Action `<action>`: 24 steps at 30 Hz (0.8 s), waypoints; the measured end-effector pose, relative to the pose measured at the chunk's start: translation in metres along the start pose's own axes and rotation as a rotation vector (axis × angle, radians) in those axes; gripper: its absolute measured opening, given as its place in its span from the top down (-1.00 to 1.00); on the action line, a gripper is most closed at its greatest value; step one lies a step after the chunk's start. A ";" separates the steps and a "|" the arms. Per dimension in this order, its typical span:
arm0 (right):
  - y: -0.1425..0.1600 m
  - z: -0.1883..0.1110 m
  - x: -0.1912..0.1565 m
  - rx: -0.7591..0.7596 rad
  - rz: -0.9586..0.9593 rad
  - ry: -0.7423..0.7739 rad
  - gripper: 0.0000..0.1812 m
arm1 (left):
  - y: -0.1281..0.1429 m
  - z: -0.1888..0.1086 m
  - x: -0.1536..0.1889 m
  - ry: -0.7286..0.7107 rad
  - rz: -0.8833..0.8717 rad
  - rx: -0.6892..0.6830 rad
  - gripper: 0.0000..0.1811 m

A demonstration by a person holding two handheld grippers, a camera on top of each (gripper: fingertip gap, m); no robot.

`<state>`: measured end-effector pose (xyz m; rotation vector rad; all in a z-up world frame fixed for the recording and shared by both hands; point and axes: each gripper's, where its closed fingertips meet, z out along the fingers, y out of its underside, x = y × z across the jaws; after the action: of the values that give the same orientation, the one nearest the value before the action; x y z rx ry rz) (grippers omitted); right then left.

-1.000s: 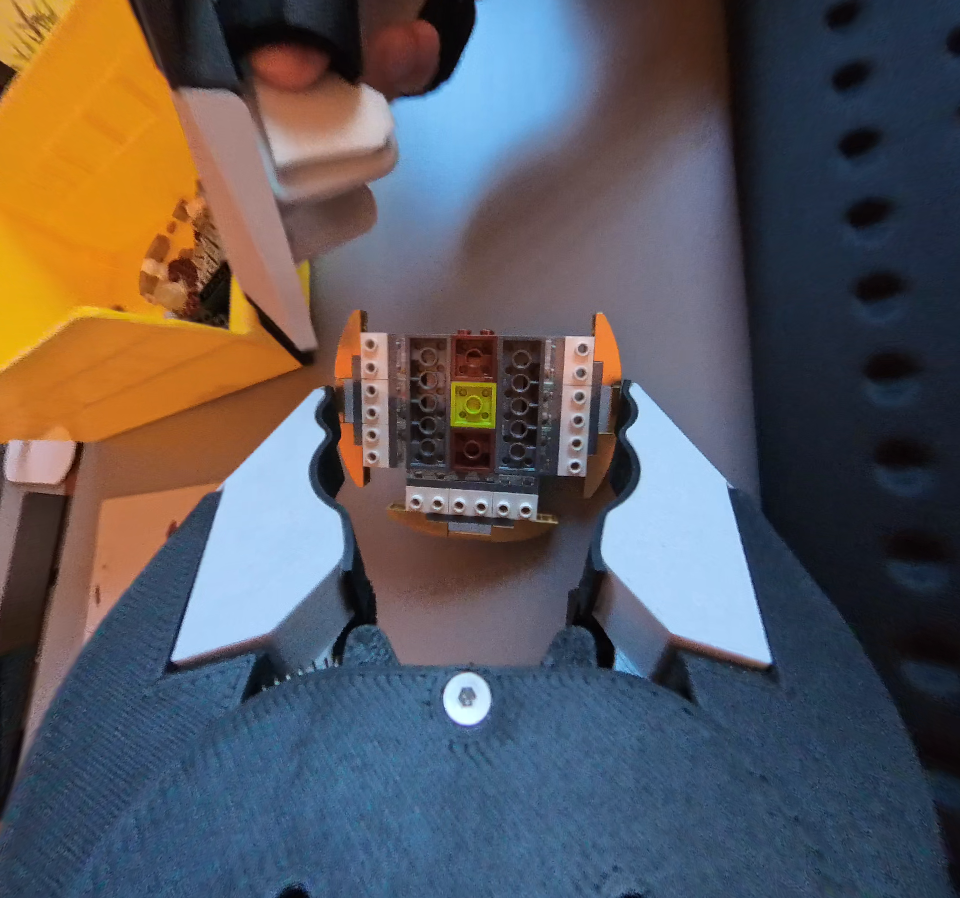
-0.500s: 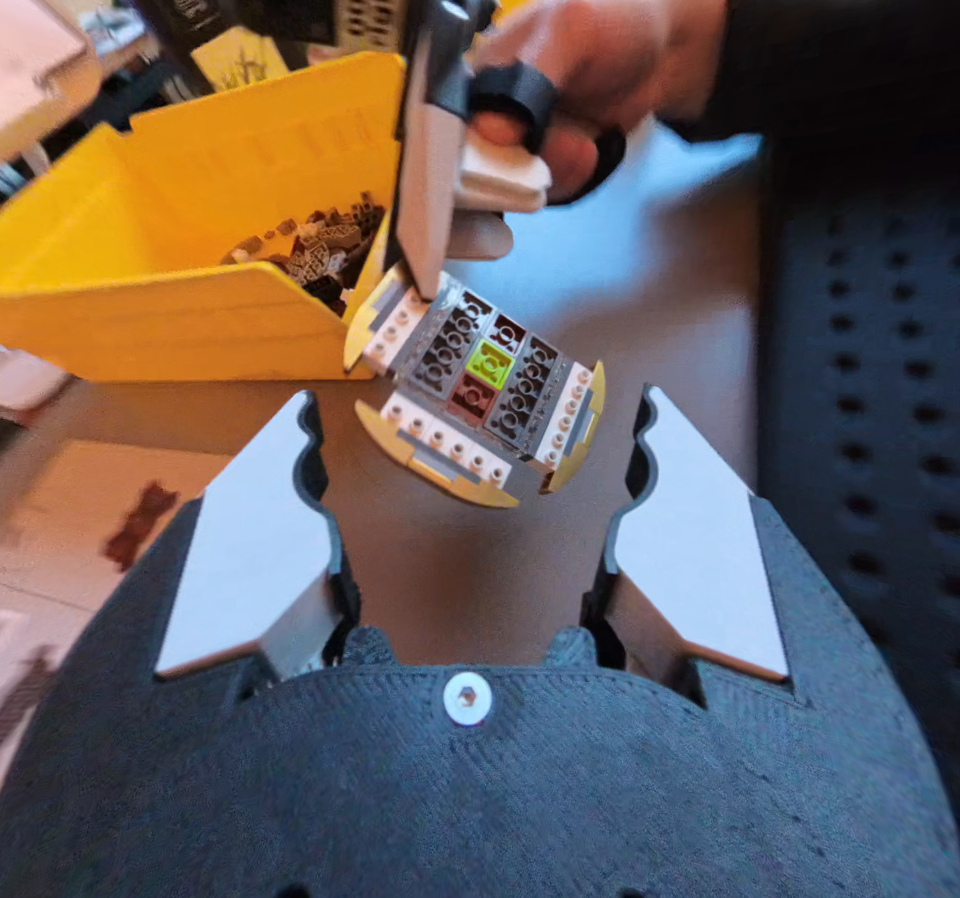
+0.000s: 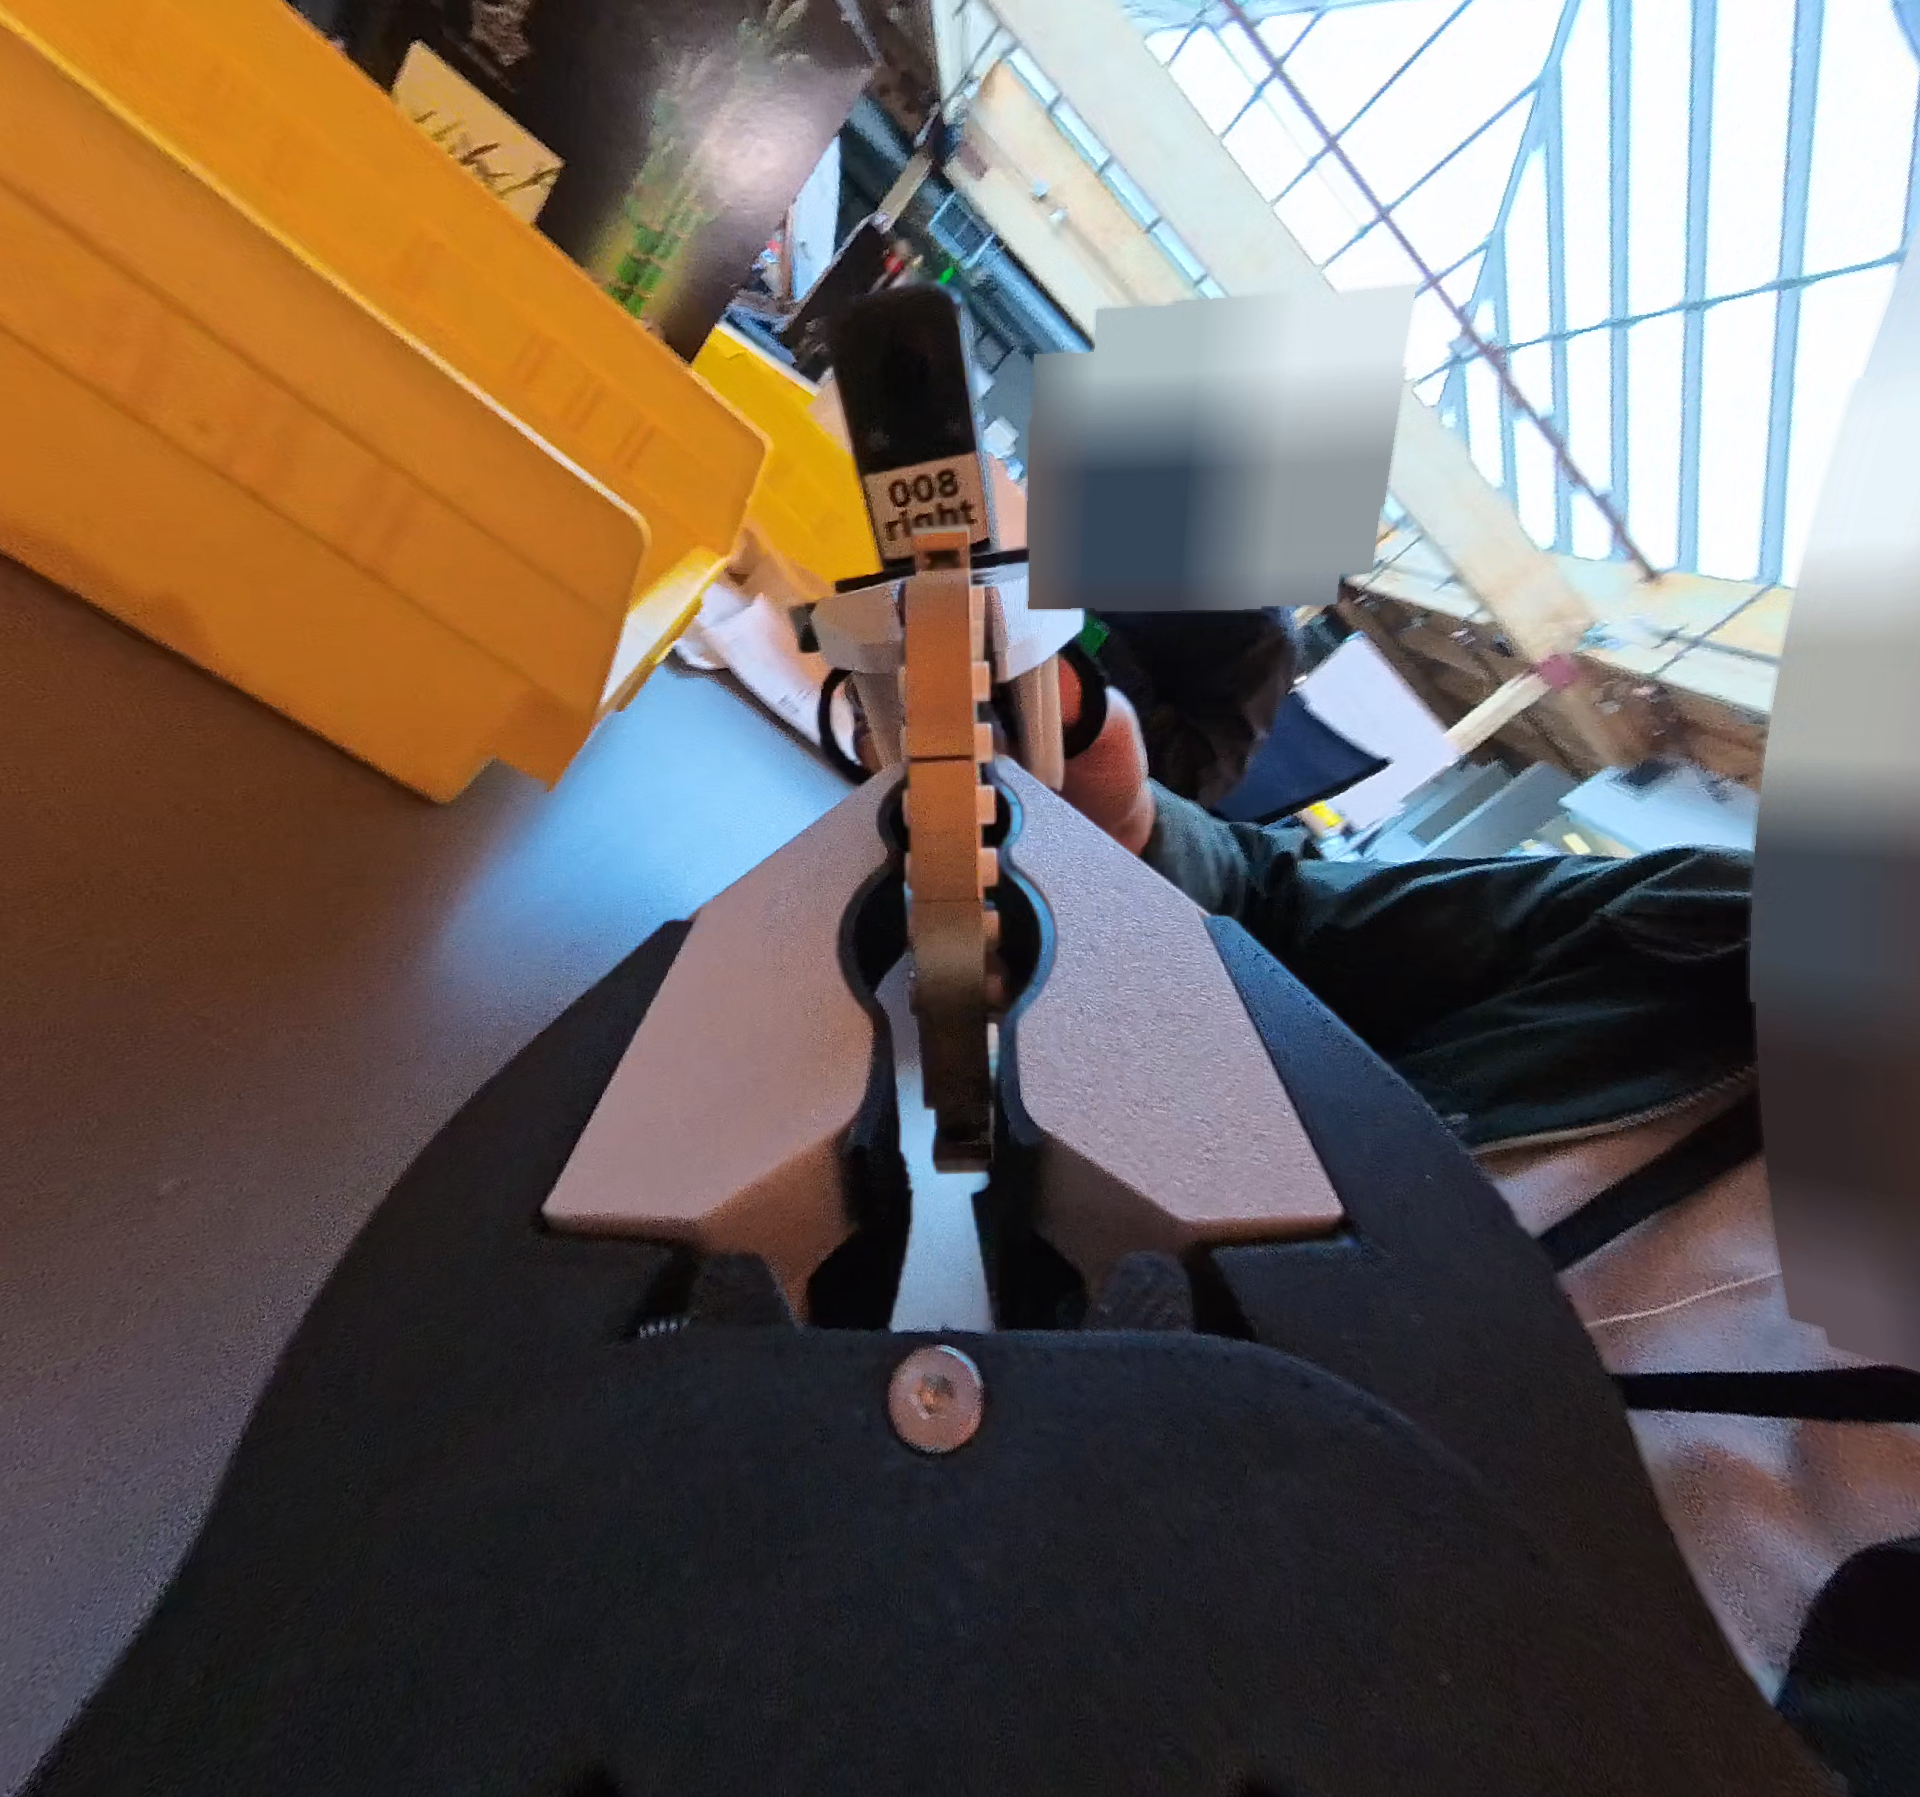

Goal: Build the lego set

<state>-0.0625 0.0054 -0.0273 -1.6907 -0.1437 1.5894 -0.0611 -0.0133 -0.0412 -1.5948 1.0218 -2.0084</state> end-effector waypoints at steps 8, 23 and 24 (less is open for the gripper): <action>0.029 -0.001 0.011 -0.234 -0.022 -0.035 0.80 | 0.035 -0.011 -0.008 -0.037 -0.076 -0.256 0.91; 0.063 -0.009 0.035 -0.442 0.040 0.024 0.93 | 0.081 -0.013 -0.016 -0.022 -0.219 -0.504 0.90; 0.063 -0.009 0.035 -0.442 0.043 0.022 0.93 | 0.083 -0.013 -0.015 -0.018 -0.219 -0.511 0.90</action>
<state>-0.0742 -0.0216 -0.0939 -2.0544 -0.4795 1.6543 -0.0803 -0.0538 -0.1133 -2.0524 1.4995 -1.9622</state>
